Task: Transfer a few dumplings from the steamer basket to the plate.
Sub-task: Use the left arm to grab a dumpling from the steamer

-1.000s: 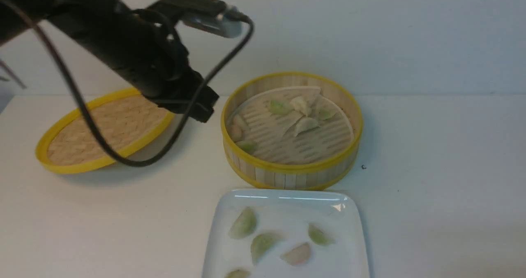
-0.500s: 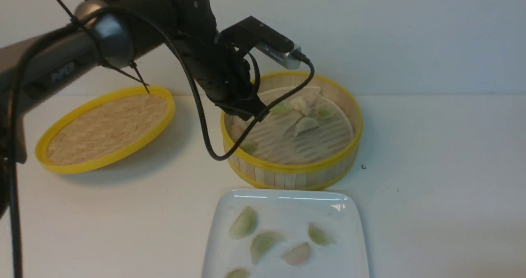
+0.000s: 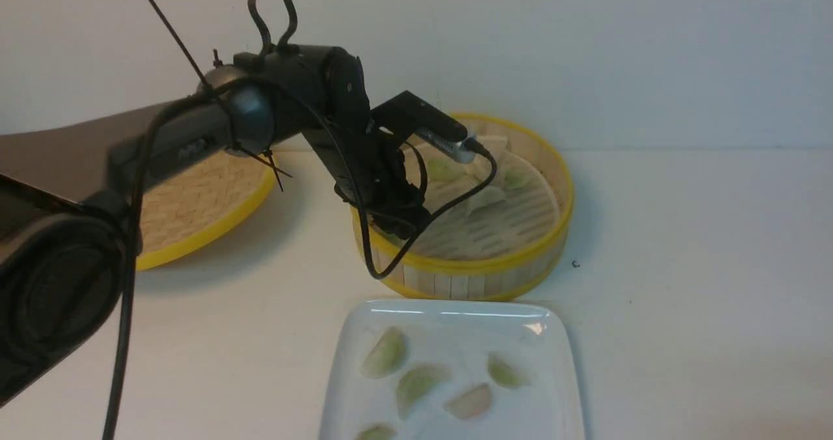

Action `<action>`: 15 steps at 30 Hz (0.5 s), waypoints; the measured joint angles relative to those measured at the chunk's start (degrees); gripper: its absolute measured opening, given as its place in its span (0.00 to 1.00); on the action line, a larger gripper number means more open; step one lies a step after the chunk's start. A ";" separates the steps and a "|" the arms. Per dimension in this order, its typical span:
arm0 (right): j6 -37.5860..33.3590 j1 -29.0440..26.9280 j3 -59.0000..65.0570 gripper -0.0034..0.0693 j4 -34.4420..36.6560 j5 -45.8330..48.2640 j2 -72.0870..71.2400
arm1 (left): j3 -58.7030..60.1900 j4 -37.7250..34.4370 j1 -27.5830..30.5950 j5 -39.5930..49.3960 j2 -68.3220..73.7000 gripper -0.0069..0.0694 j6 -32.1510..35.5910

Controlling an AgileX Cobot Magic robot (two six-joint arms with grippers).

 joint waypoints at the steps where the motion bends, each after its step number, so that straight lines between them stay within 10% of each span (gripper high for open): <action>1: 0.00 0.00 0.00 0.03 0.00 0.00 0.00 | 0.00 1.01 0.00 -0.97 0.50 0.57 -0.06; 15: 0.00 0.00 0.00 0.03 0.00 0.00 0.00 | -0.37 1.59 -0.23 -2.88 3.42 0.56 -0.48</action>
